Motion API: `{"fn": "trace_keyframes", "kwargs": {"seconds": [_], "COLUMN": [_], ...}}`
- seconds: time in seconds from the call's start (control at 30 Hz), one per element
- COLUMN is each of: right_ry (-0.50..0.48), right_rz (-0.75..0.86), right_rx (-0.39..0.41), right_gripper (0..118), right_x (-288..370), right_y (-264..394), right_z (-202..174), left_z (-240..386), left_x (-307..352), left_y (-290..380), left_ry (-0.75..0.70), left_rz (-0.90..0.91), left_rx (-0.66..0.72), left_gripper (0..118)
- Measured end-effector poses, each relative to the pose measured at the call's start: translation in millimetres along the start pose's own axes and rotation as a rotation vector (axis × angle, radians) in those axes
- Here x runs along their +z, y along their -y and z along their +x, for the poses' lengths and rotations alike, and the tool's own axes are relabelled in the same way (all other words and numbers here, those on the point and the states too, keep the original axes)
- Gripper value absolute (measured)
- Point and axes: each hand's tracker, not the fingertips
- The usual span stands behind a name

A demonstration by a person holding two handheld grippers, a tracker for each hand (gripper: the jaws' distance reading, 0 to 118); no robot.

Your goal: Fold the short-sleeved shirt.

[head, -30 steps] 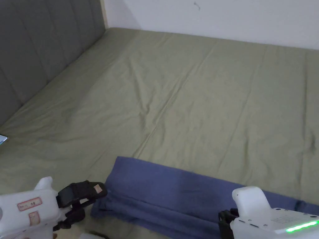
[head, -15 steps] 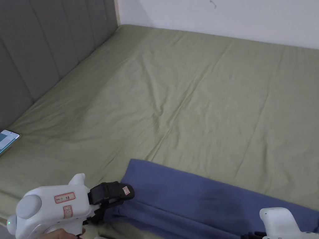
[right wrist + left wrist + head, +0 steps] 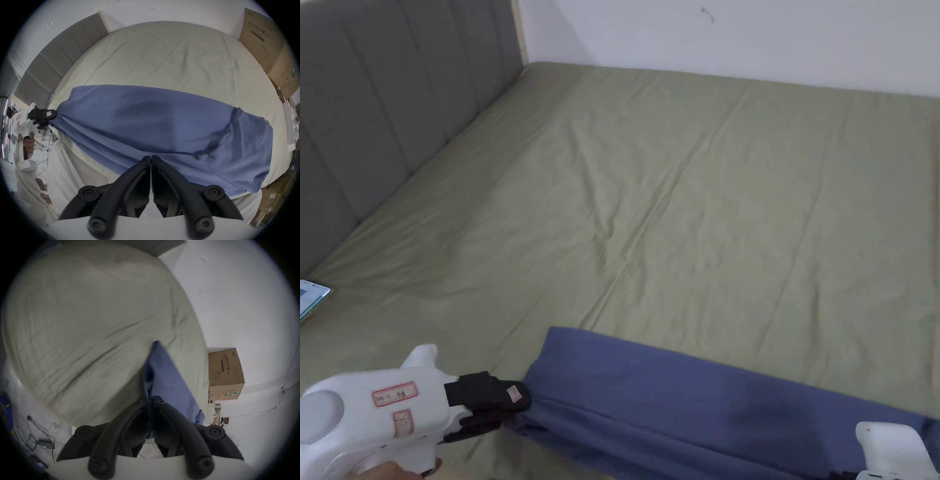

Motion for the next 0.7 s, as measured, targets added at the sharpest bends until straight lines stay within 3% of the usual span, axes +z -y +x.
{"fn": "trace_keyframes", "kwargs": {"seconds": [0.2,0.43,0.5,0.7], "right_ry": [-0.005,0.0,0.019,0.091], "right_rz": [0.055,0.115,0.122,0.102], "right_rx": [-0.108,-0.307,-0.349,-0.494], "right_gripper": [2,2,2,2], "right_x": [19.2,46.4,52.4,66.1], "right_y": [8.3,35.0,45.8,82.7], "right_z": [36.1,101.0,121.2,165.9], "left_z": [115.4,256.0,269.7,259.0], "left_x": [0.2,-69.1,-103.1,-227.2], "left_y": [11.0,91.4,120.8,218.7], "left_ry": [0.079,0.244,0.274,0.1], "left_rz": [0.035,-0.162,-0.279,-0.499], "left_rx": [-0.26,-0.619,-0.709,-0.887], "left_gripper": [8,8,8,9]}}
